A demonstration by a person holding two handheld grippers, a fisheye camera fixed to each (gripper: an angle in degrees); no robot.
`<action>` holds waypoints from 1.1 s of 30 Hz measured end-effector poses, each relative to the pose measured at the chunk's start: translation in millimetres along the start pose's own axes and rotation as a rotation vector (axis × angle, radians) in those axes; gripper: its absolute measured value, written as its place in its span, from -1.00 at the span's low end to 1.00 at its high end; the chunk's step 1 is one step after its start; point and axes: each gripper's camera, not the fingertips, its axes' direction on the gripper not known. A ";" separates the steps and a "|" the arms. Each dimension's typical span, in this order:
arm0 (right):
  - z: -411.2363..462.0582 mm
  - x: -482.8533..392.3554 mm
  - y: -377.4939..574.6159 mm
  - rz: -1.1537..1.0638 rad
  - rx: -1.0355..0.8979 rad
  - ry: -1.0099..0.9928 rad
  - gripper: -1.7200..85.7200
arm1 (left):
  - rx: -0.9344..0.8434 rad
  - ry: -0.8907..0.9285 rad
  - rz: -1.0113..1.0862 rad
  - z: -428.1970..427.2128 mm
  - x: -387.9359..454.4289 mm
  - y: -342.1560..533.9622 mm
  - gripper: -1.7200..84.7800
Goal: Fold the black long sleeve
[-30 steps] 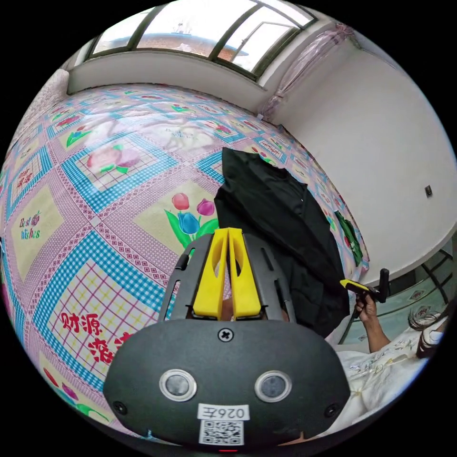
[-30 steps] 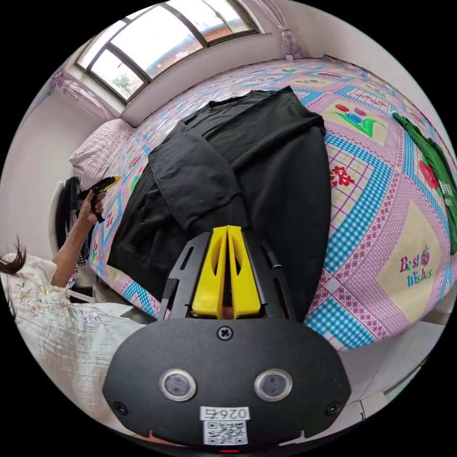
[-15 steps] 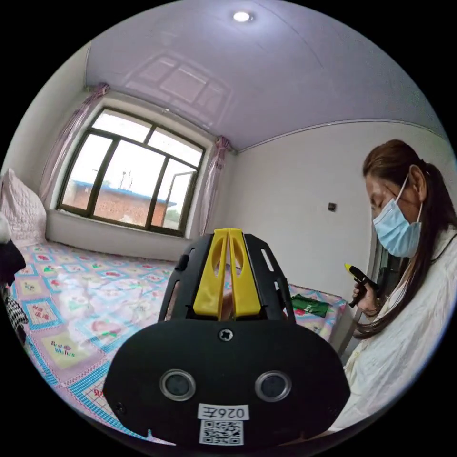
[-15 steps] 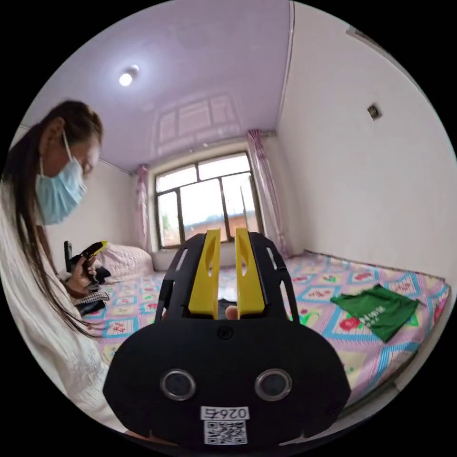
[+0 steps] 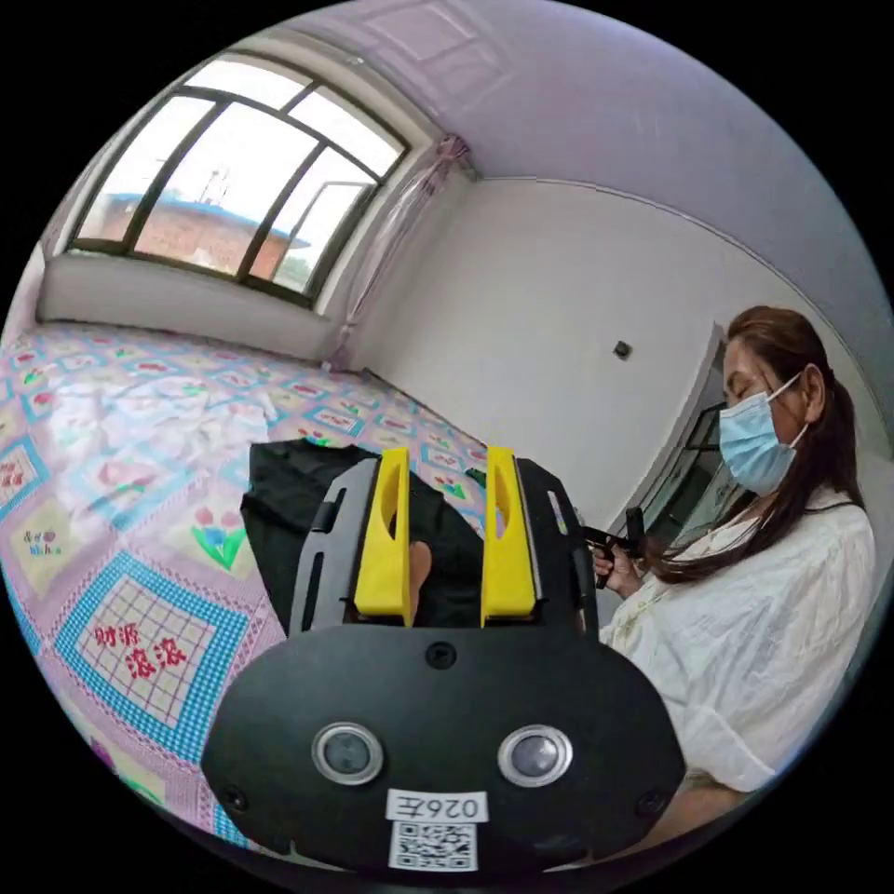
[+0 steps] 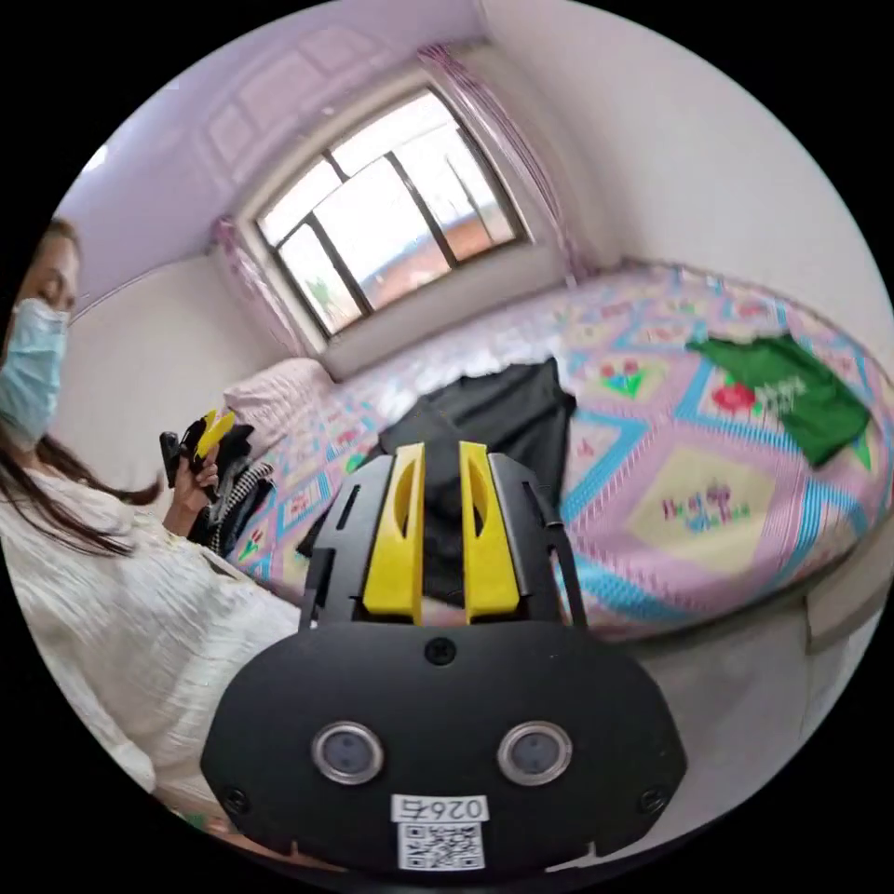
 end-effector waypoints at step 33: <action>153.0 172.7 -26.1 0.291 -0.392 -0.106 -0.79 | -0.521 -0.167 -0.450 108.7 -167.0 47.8 -0.75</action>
